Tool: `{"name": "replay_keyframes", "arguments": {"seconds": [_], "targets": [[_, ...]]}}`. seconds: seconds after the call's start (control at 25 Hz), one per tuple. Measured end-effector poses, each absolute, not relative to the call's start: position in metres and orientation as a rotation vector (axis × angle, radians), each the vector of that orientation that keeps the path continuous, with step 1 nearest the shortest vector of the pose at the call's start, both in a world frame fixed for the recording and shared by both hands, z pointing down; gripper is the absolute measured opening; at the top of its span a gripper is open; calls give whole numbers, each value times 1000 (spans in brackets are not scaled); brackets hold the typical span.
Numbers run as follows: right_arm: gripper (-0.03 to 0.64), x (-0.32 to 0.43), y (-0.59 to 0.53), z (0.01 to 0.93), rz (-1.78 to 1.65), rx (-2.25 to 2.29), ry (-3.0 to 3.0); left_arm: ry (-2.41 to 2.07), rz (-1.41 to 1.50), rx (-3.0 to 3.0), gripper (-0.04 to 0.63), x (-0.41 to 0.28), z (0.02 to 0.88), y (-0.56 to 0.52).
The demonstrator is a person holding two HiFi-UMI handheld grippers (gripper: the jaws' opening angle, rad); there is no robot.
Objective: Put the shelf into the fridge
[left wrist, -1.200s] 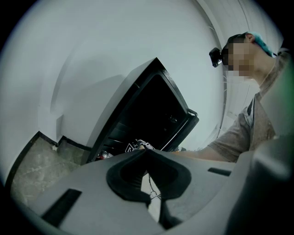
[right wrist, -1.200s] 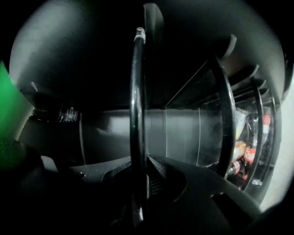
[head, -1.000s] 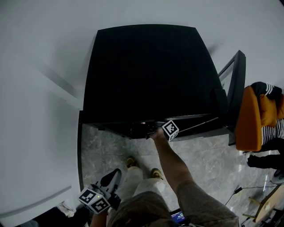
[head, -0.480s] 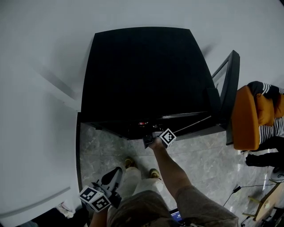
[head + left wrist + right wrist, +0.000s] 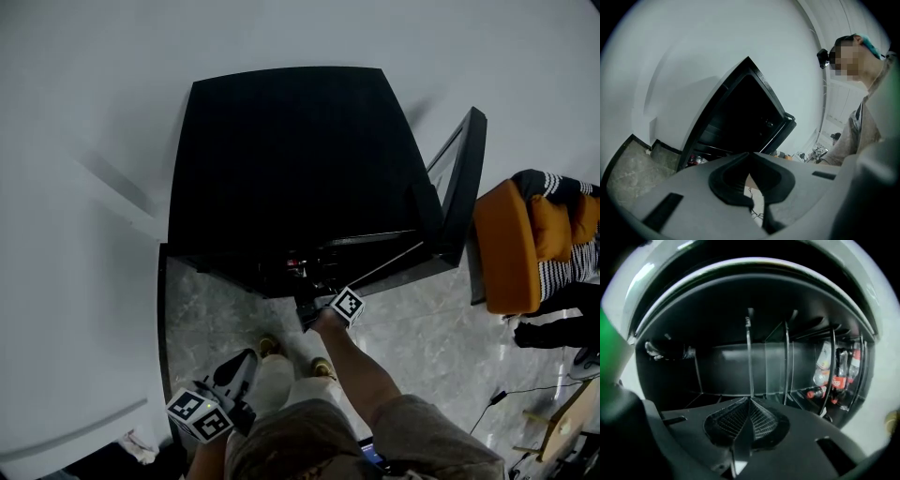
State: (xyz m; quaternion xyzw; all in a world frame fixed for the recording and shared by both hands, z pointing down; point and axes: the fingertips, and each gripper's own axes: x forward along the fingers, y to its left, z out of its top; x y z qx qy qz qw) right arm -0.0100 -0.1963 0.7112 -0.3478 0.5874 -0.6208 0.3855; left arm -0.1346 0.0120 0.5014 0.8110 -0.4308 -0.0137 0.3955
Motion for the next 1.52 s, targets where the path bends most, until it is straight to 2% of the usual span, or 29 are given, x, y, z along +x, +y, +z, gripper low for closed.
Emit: {"name": "replay_keyframes", "arguments": {"seconds": [0.84,1.52], "targets": [[21,5,-98,600,-1722,-835,1794,-960,10,2161,-2,-95,434,-1],[20,1,-52,436,-1538,-594,2116,-847,12,2195,-2,-65,405,2]]}}
